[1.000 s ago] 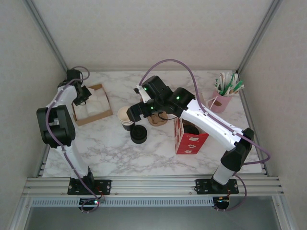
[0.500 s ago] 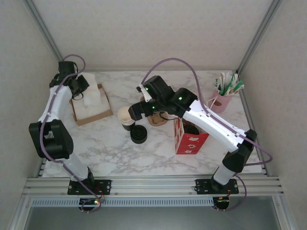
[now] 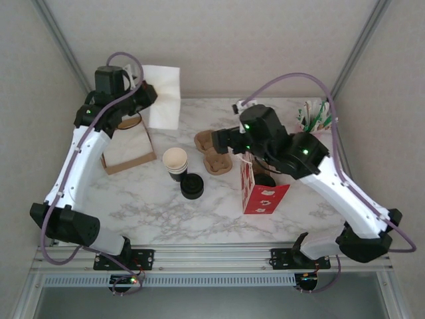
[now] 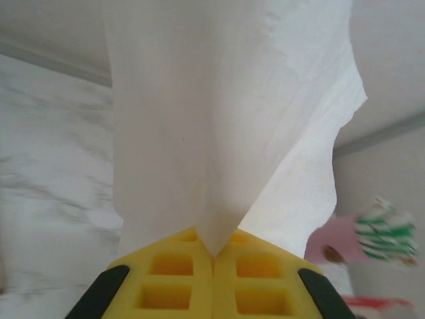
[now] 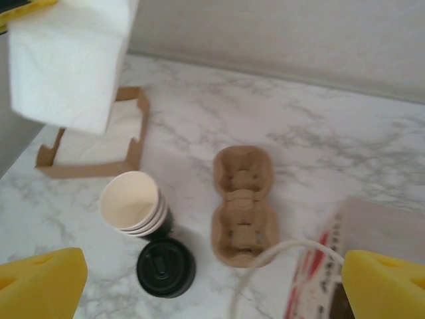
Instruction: Pack the takeout coffee
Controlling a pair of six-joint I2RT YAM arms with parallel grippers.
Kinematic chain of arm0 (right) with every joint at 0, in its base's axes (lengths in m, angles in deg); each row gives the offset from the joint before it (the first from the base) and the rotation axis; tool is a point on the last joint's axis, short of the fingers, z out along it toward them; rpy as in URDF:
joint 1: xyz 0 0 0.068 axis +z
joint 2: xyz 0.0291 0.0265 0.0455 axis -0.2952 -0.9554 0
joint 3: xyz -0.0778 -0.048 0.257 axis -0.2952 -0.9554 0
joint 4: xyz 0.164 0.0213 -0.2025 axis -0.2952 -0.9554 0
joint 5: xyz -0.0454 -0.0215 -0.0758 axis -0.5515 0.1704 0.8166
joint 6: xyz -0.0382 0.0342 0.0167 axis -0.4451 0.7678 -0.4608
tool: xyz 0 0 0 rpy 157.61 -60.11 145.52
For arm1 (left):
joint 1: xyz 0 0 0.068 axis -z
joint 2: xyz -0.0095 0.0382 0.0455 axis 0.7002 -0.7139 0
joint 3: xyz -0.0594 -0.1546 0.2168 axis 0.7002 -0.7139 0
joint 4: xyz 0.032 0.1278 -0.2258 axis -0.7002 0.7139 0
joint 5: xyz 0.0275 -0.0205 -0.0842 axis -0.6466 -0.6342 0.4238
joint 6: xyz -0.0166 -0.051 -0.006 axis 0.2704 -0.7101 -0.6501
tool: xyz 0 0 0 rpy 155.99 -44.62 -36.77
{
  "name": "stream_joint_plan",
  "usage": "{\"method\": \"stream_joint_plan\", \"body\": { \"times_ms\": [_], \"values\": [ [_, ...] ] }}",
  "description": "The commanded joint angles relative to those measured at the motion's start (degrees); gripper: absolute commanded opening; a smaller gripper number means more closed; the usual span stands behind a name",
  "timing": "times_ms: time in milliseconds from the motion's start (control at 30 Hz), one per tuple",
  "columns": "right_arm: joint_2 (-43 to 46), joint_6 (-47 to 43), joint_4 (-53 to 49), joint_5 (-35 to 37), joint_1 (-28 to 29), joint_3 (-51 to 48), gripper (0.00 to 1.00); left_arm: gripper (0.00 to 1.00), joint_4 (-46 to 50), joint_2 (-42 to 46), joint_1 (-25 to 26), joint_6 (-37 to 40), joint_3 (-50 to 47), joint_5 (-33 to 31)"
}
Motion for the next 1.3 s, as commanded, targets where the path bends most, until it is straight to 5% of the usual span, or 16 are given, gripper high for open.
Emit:
{"method": "stream_joint_plan", "body": {
  "times_ms": [0, 333, 667, 1267],
  "values": [
    [4.9, 2.2, -3.3, 10.4, -0.4, -1.5, 0.99, 0.0, -3.7, 1.9, 5.6, -3.7, 3.5, 2.8],
    [19.1, 8.7, -12.4, 25.9, -1.1, -4.9, 0.99, 0.0, -8.6, 0.9, 24.5, -7.9, 9.4, -3.0],
    [26.9, 14.5, -21.9, 30.4, -1.1, -5.2, 0.99, 0.0, -20.5, -5.4, 39.1, -13.9, 9.1, -5.9],
    [28.3, 15.1, -23.8, 29.4, -1.1, -7.9, 0.99, 0.0, -22.4, -13.0, 43.3, -17.6, 2.3, -12.4]
  ]
}}
